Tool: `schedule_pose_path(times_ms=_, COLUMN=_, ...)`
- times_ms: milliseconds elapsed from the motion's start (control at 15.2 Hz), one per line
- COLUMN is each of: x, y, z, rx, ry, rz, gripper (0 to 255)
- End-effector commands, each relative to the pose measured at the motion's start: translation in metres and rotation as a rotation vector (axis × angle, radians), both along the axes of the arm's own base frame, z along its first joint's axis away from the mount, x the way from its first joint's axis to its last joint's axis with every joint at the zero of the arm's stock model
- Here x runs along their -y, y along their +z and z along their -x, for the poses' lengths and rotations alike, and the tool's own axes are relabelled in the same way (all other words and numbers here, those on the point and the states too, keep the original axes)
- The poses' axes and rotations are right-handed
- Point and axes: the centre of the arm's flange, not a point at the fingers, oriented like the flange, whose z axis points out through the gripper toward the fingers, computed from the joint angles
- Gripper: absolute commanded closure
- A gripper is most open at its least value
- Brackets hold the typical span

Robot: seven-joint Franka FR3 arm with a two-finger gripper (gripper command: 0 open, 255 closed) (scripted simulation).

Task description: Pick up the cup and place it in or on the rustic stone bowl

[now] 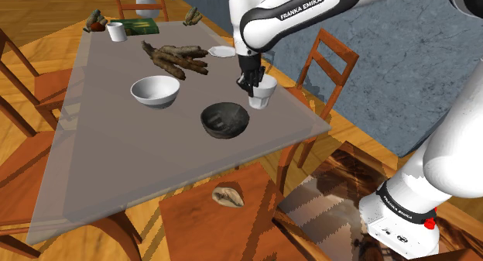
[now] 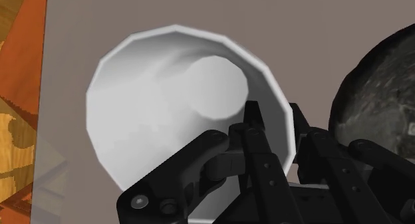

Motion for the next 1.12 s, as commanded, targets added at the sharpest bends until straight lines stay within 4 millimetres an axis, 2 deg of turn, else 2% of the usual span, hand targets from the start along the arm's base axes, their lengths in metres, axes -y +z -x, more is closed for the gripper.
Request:
schedule_pose_path(times_ms=0, x=-0.001, y=0.011, z=-0.001, rx=0.0, ry=0.0, rz=0.0, gripper=255)
schedule_pose_path(times_ms=1056, x=-0.001, y=0.095, z=-0.001, rx=0.0, ry=0.0, rz=0.0, gripper=255)
